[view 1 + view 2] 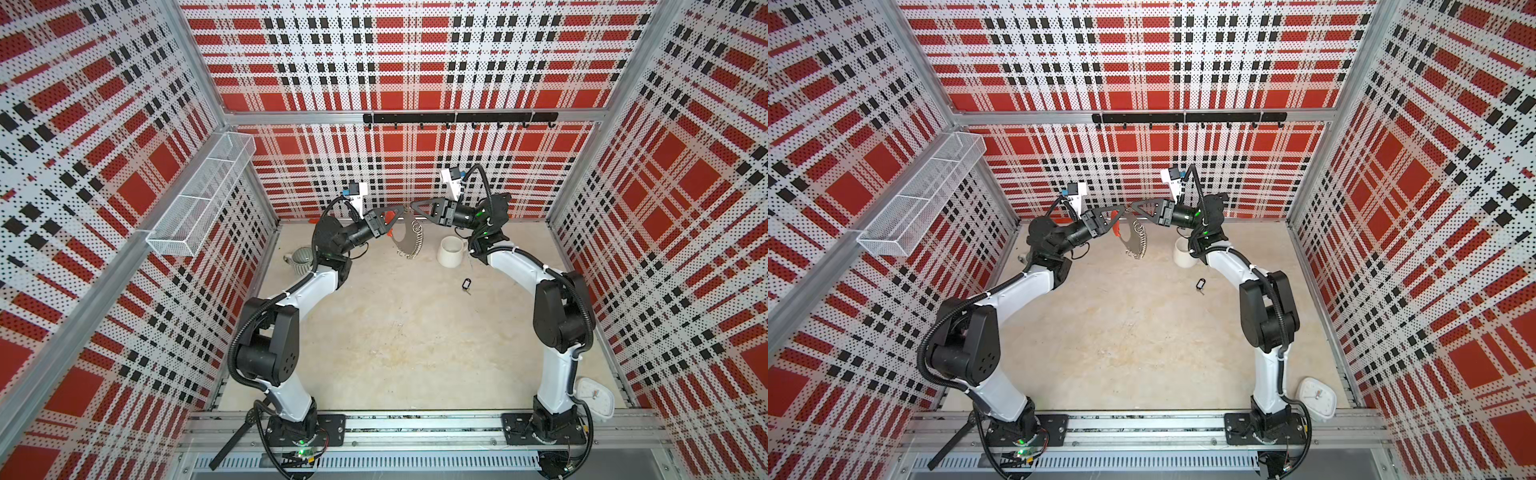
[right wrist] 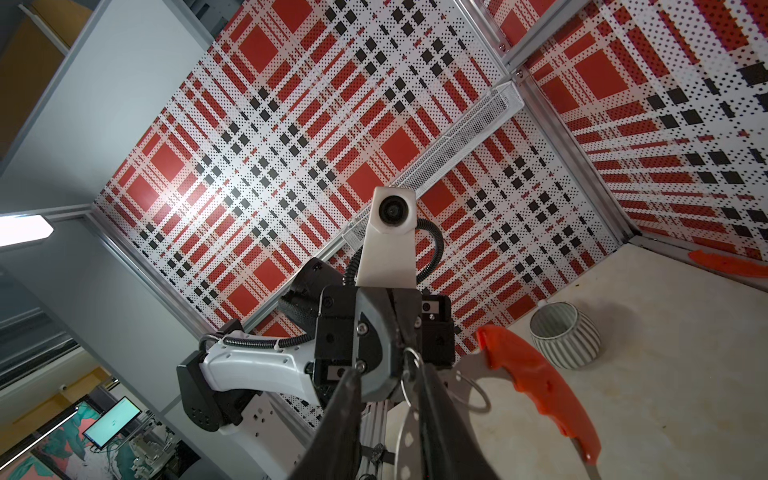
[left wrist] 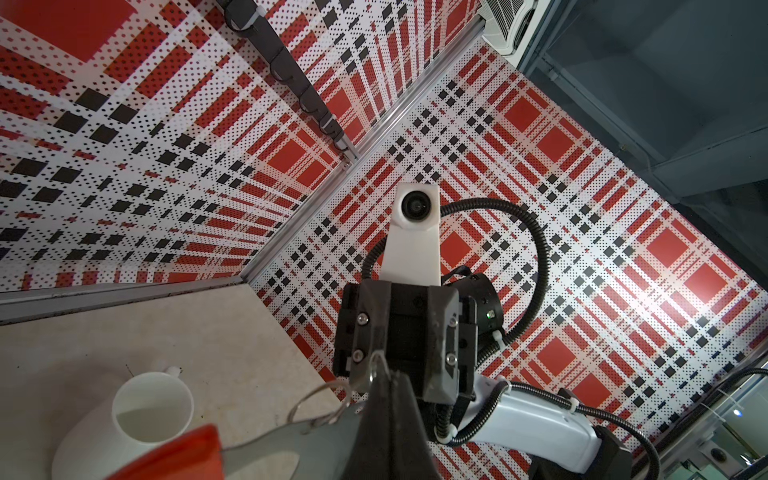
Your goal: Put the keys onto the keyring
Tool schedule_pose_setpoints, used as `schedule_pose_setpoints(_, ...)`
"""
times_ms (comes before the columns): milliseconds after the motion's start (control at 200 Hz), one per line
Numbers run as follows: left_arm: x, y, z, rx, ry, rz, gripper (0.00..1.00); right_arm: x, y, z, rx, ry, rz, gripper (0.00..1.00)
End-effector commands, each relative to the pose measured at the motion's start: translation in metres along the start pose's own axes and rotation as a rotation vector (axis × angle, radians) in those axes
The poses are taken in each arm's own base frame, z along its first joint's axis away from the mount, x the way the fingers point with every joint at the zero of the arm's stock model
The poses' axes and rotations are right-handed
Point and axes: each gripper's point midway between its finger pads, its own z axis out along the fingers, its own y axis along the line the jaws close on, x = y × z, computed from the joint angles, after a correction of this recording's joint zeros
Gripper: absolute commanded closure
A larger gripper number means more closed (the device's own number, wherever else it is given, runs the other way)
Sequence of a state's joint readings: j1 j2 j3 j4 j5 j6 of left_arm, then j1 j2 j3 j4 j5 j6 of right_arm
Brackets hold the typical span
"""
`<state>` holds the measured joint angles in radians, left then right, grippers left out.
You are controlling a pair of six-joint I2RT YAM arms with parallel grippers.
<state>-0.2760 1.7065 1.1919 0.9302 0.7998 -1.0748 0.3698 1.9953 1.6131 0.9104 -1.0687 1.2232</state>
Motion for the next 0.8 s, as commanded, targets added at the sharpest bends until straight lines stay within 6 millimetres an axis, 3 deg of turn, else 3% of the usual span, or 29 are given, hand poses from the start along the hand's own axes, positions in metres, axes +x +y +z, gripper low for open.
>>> schedule_pose_setpoints(0, -0.013, -0.03, 0.001, 0.052, -0.025, 0.076, 1.0, -0.001, 0.014, 0.007, -0.041, 0.015, -0.036, 0.76)
schedule_pose_setpoints(797, -0.011, -0.029, 0.003, 0.05, -0.017, 0.077, 1.0, -0.017, 0.01, -0.015, 0.022, -0.051, -0.067, 0.65)
